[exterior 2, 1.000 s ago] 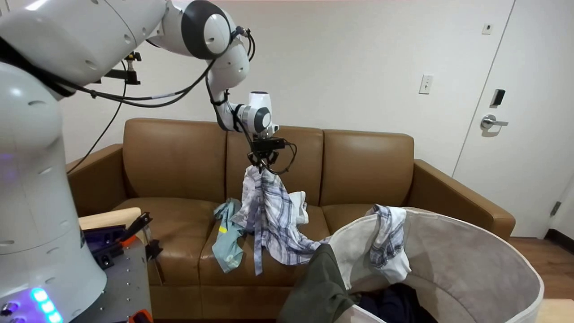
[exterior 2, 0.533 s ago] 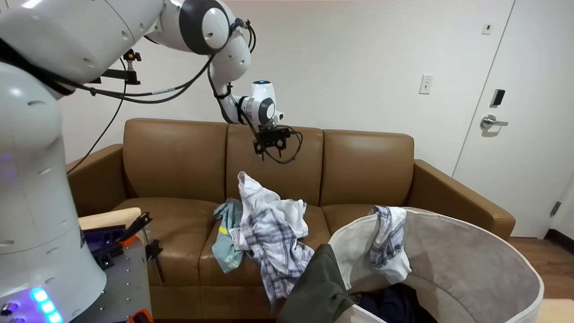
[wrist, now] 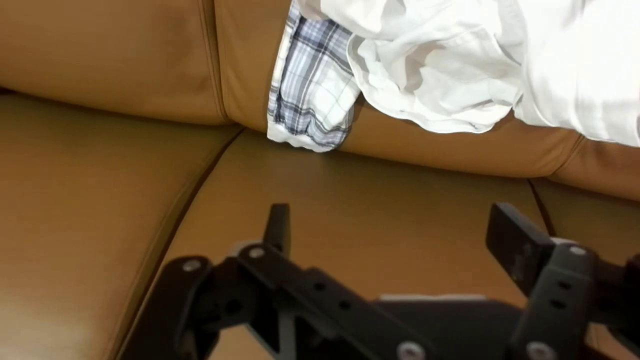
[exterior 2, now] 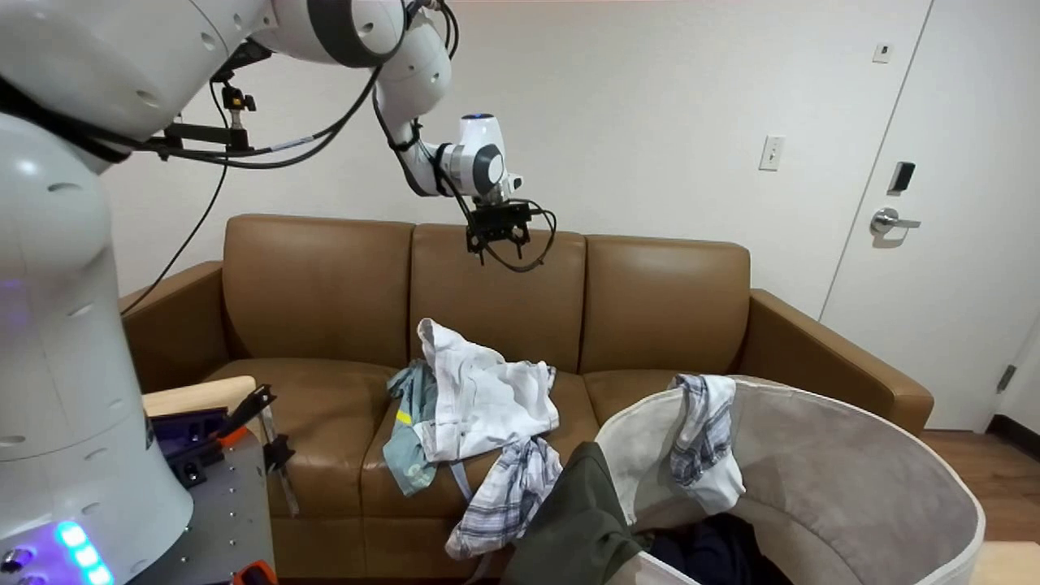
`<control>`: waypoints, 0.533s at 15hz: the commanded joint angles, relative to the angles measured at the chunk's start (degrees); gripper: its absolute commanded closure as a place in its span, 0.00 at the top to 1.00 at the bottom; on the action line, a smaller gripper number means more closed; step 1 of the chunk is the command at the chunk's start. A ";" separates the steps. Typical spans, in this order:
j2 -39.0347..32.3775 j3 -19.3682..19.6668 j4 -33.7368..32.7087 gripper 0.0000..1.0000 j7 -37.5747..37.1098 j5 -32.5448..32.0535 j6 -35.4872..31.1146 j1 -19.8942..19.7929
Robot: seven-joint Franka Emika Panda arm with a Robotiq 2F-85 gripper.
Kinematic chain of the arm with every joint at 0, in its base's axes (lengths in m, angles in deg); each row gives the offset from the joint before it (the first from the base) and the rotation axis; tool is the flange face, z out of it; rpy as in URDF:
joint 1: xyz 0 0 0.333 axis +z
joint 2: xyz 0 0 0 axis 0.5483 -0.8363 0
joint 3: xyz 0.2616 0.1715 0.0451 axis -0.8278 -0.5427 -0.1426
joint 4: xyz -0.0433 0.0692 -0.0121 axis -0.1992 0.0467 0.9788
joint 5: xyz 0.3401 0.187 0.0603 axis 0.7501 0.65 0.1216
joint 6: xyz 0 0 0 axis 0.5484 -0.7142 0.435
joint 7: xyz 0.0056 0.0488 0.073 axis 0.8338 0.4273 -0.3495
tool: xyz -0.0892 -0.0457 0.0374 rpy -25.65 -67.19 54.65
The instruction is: Take the clothes from the bag and put them on the couch
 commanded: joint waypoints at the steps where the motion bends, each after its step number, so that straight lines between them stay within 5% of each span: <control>1: 9.76 -0.28 6.79 1.00 -5.16 0.96 9.10 -1.06; 6: 21.87 0.97 11.45 1.00 -11.47 -1.41 31.57 -0.32; 7: 16.27 -0.25 6.51 1.00 -9.03 -0.59 27.01 -1.22; 8: 18.45 -0.36 7.52 1.00 -9.51 -0.59 30.17 -1.36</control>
